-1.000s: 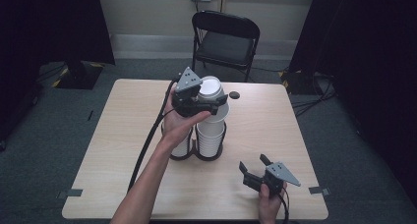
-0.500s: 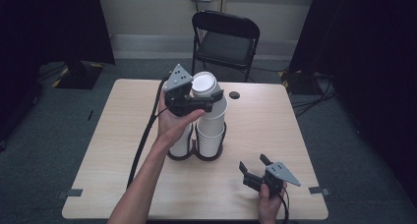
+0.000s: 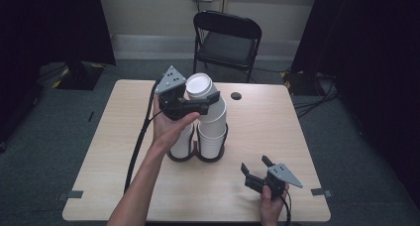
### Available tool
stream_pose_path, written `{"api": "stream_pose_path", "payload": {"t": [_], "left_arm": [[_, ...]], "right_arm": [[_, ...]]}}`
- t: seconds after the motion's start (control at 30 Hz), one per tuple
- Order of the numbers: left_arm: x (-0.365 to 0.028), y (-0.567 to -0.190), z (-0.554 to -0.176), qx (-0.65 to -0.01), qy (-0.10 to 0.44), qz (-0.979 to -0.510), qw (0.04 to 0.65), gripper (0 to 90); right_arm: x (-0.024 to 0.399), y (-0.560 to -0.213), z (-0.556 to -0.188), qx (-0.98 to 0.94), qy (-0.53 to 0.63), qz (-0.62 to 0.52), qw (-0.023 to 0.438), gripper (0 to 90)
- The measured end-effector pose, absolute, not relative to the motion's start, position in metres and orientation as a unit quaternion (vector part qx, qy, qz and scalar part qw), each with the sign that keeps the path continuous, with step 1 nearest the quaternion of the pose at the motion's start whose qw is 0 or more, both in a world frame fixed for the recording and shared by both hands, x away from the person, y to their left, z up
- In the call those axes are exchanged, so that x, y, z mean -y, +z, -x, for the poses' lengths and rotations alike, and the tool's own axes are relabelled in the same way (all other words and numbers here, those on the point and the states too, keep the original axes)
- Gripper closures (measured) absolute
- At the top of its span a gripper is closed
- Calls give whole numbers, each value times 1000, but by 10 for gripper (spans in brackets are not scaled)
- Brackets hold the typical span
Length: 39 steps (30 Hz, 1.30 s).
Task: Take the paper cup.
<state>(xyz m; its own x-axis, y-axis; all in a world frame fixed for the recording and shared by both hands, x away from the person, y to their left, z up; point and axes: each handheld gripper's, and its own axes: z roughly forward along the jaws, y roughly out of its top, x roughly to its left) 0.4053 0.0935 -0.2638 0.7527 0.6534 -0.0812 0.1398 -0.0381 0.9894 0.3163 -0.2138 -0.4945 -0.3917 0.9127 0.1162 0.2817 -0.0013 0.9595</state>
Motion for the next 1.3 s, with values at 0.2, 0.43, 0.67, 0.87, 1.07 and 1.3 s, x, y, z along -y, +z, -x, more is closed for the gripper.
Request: {"api": "stream_pose_path", "payload": {"t": [0.2, 0.43, 0.67, 0.87, 1.07, 1.3], "left_arm": [[-103, -268, -394, -282, 202, -690, 635, 216], [-111, -275, -384, -272, 190, -686, 648, 217], [-121, -286, -375, -284, 189, -686, 643, 217], [-127, -300, -366, -291, 174, -685, 645, 217], [-128, -324, -356, -304, 155, -687, 642, 217], [-130, -342, -347, -304, 153, -702, 626, 216]], "right_arm": [[214, -495, -316, -641, 533, -466, 297, 134], [214, -495, -317, -641, 532, -467, 296, 134], [214, -495, -317, -641, 532, -467, 297, 134], [213, -495, -317, -643, 530, -466, 297, 134], [213, -494, -317, -647, 528, -464, 295, 135], [210, -494, -318, -654, 524, -460, 292, 136]]}}
